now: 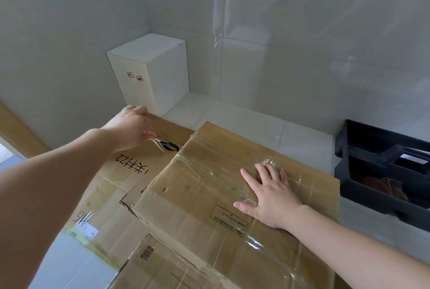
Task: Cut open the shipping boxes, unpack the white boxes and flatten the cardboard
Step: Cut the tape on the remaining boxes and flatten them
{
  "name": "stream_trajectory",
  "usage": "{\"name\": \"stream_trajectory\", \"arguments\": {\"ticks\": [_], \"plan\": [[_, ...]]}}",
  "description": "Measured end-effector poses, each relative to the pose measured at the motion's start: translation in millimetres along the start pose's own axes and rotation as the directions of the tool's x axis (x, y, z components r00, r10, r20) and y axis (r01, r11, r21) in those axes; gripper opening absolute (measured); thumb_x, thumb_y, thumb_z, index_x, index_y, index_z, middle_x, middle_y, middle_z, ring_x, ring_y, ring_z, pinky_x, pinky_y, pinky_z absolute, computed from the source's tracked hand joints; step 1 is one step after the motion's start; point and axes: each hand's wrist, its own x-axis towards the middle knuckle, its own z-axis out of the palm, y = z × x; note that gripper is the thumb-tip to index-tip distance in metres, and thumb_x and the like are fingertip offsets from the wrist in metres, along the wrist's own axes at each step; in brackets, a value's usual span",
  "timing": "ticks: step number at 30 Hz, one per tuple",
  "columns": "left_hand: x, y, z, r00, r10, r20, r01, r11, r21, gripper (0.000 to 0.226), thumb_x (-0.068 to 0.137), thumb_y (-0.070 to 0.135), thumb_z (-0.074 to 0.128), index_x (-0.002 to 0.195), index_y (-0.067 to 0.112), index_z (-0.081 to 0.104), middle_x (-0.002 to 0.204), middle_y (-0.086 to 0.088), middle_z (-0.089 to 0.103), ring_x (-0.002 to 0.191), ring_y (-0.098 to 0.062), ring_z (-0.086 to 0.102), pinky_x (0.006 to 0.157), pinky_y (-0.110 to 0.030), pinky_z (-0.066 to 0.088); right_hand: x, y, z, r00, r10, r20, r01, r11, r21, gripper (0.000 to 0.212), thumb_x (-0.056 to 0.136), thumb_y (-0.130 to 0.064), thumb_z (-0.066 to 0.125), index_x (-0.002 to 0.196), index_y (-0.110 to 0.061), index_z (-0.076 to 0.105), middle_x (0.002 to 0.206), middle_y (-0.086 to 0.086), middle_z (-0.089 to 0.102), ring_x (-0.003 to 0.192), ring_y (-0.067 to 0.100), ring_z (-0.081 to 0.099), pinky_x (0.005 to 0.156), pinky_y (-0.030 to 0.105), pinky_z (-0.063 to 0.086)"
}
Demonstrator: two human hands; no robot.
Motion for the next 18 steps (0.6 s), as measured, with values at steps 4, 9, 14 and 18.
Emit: {"name": "stream_trajectory", "arguments": {"ticks": [4, 9, 14, 18], "plan": [[-3, -2, -5, 0.997, -0.077, -0.032, 0.075, 0.996, -0.036, 0.015, 0.088, 0.047, 0.059, 0.098, 0.044, 0.069, 0.100, 0.018, 0.058, 0.100, -0.013, 0.043, 0.095, -0.029, 0.034, 2, -5, -17, 1.000, -0.014, -0.007, 0.014, 1.000, 0.001, 0.101, 0.068, -0.090, 0.013, 0.150, -0.032, 0.012, 0.151, 0.004, 0.010, 0.139, 0.026, 0.005, 0.113, 0.055, 0.010], [8, 39, -8, 0.965, -0.211, -0.153, 0.159, 0.942, -0.297, 0.018, 0.090, 0.039, 0.061, 0.102, 0.031, 0.070, 0.093, 0.009, 0.064, 0.095, -0.016, 0.052, 0.084, -0.034, 0.042, 3, -17, -42, 0.965, -0.056, -0.255, 0.120, 0.962, 0.245, 0.060, 0.091, -0.058, 0.046, 0.135, -0.017, 0.050, 0.140, 0.002, 0.041, 0.124, 0.017, 0.039, 0.105, 0.029, 0.031], [7, 98, -6, 0.801, -0.598, 0.025, 0.318, 0.390, -0.865, 0.015, 0.090, 0.029, 0.064, 0.079, 0.019, 0.066, 0.066, 0.007, 0.061, 0.051, -0.007, 0.054, 0.049, -0.020, 0.041, 4, -43, -58, 0.932, 0.064, -0.356, 0.225, 0.668, 0.709, 0.021, 0.083, 0.004, 0.066, 0.101, -0.006, 0.071, 0.095, 0.005, 0.070, 0.077, 0.012, 0.064, 0.077, 0.019, 0.051], [4, 143, -1, 0.751, -0.578, 0.318, 0.272, -0.168, -0.947, 0.016, 0.090, 0.026, 0.065, 0.084, 0.012, 0.070, 0.057, 0.005, 0.057, 0.045, -0.008, 0.048, 0.049, -0.021, 0.042, 18, -59, -59, 0.985, 0.100, -0.143, 0.091, 0.406, 0.910, 0.023, 0.078, -0.001, 0.076, 0.095, -0.011, 0.063, 0.078, 0.005, 0.068, 0.057, 0.011, 0.067, 0.058, 0.021, 0.053]]}}
